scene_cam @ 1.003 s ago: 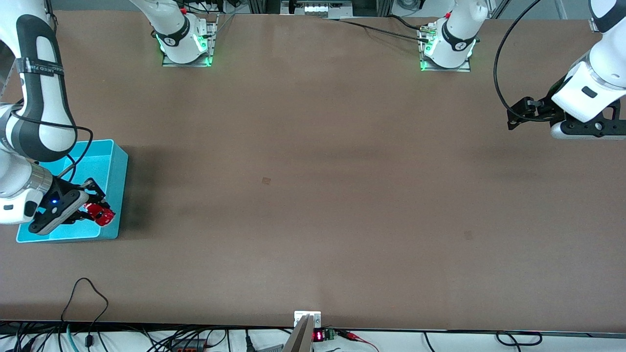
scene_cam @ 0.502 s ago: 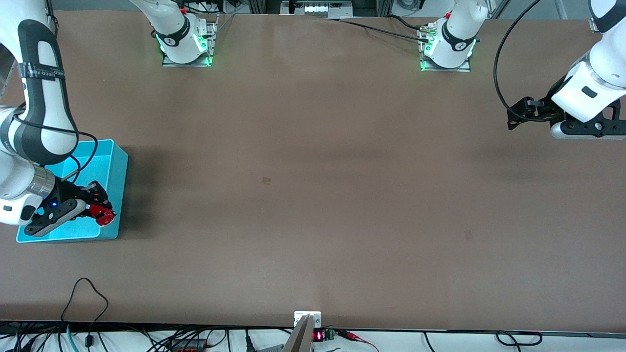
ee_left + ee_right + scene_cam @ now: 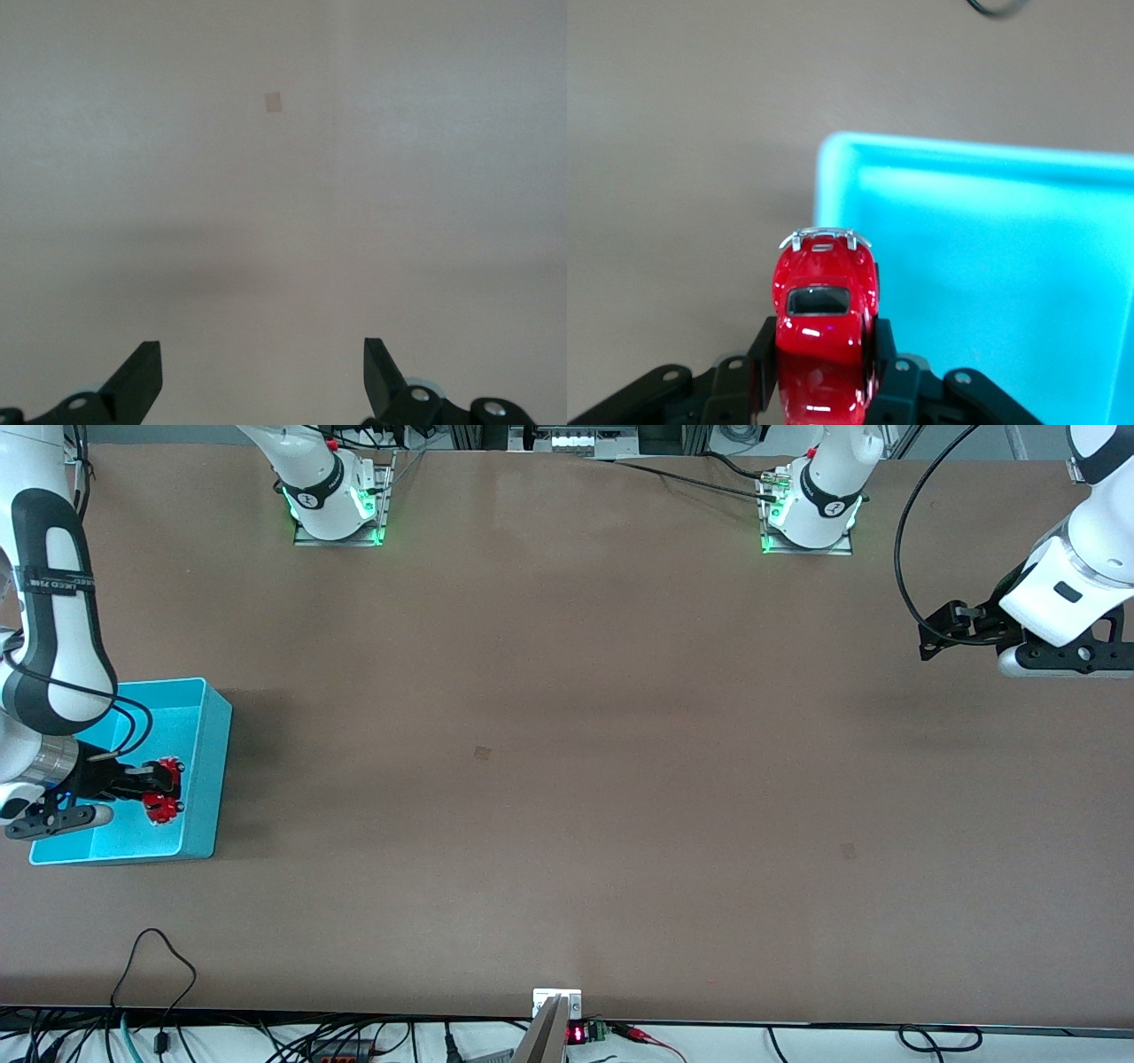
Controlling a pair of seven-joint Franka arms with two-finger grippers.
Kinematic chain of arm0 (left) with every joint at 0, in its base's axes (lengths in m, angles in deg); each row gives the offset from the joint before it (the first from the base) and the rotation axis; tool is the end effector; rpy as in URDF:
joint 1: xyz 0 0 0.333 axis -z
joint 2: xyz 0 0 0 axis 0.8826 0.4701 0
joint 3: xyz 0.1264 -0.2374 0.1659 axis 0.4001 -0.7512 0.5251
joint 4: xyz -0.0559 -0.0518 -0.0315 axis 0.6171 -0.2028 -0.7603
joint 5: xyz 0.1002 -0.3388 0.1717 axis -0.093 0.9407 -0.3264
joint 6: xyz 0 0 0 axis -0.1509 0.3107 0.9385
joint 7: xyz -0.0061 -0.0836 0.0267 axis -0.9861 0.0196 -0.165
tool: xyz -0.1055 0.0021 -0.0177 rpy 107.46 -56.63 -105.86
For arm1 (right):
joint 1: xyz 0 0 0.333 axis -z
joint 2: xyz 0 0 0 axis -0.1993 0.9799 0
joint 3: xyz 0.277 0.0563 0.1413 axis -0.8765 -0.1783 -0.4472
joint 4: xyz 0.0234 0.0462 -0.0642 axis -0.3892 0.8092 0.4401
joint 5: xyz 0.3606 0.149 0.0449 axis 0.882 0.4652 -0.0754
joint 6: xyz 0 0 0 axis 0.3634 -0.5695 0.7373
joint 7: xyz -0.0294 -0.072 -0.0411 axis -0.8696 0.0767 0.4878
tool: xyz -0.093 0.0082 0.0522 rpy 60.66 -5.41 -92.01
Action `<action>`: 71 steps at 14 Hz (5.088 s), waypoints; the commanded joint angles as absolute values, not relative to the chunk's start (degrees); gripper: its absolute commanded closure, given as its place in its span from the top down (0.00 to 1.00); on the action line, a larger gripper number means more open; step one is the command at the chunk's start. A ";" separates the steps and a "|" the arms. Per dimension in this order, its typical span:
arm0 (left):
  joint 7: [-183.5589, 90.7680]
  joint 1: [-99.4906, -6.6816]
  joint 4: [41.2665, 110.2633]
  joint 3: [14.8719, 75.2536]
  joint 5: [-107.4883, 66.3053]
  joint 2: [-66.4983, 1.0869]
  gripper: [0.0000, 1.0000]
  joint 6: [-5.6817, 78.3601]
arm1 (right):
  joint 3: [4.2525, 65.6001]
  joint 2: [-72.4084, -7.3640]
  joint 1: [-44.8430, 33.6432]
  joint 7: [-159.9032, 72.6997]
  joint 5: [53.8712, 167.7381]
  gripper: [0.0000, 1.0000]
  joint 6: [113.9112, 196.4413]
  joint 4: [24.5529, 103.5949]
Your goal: Wind red beetle toy and store in blue box
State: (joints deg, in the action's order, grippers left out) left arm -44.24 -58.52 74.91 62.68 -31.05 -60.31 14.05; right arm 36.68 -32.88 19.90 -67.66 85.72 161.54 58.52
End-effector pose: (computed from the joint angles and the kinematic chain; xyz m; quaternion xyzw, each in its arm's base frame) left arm 0.5453 -0.0363 0.5788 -0.9998 -0.0008 0.0173 0.0142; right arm 0.6614 -0.1645 0.3110 -0.9959 -0.0699 -0.0073 0.0565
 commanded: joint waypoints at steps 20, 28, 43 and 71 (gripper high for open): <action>-43.11 -58.80 73.44 62.86 -30.64 -59.91 1.00 12.87 | 35.89 -27.14 24.42 -59.93 79.67 1.00 181.06 68.06; -43.20 -58.80 73.44 62.86 -30.64 -59.91 1.00 12.96 | 35.81 -35.91 21.88 -59.59 81.96 1.00 172.03 67.27; -43.20 -58.80 73.44 62.86 -30.64 -59.91 1.00 12.96 | 35.37 -52.63 11.15 -40.06 73.81 1.00 126.50 44.27; -43.20 -58.71 73.44 62.86 -30.55 -59.91 1.00 12.96 | 35.19 -62.21 13.17 -39.88 74.49 1.00 131.58 58.22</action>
State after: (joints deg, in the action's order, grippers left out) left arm -44.24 -58.69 74.85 62.75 -31.05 -60.31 14.05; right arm 35.40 -61.65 12.97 -39.34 74.42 133.26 58.96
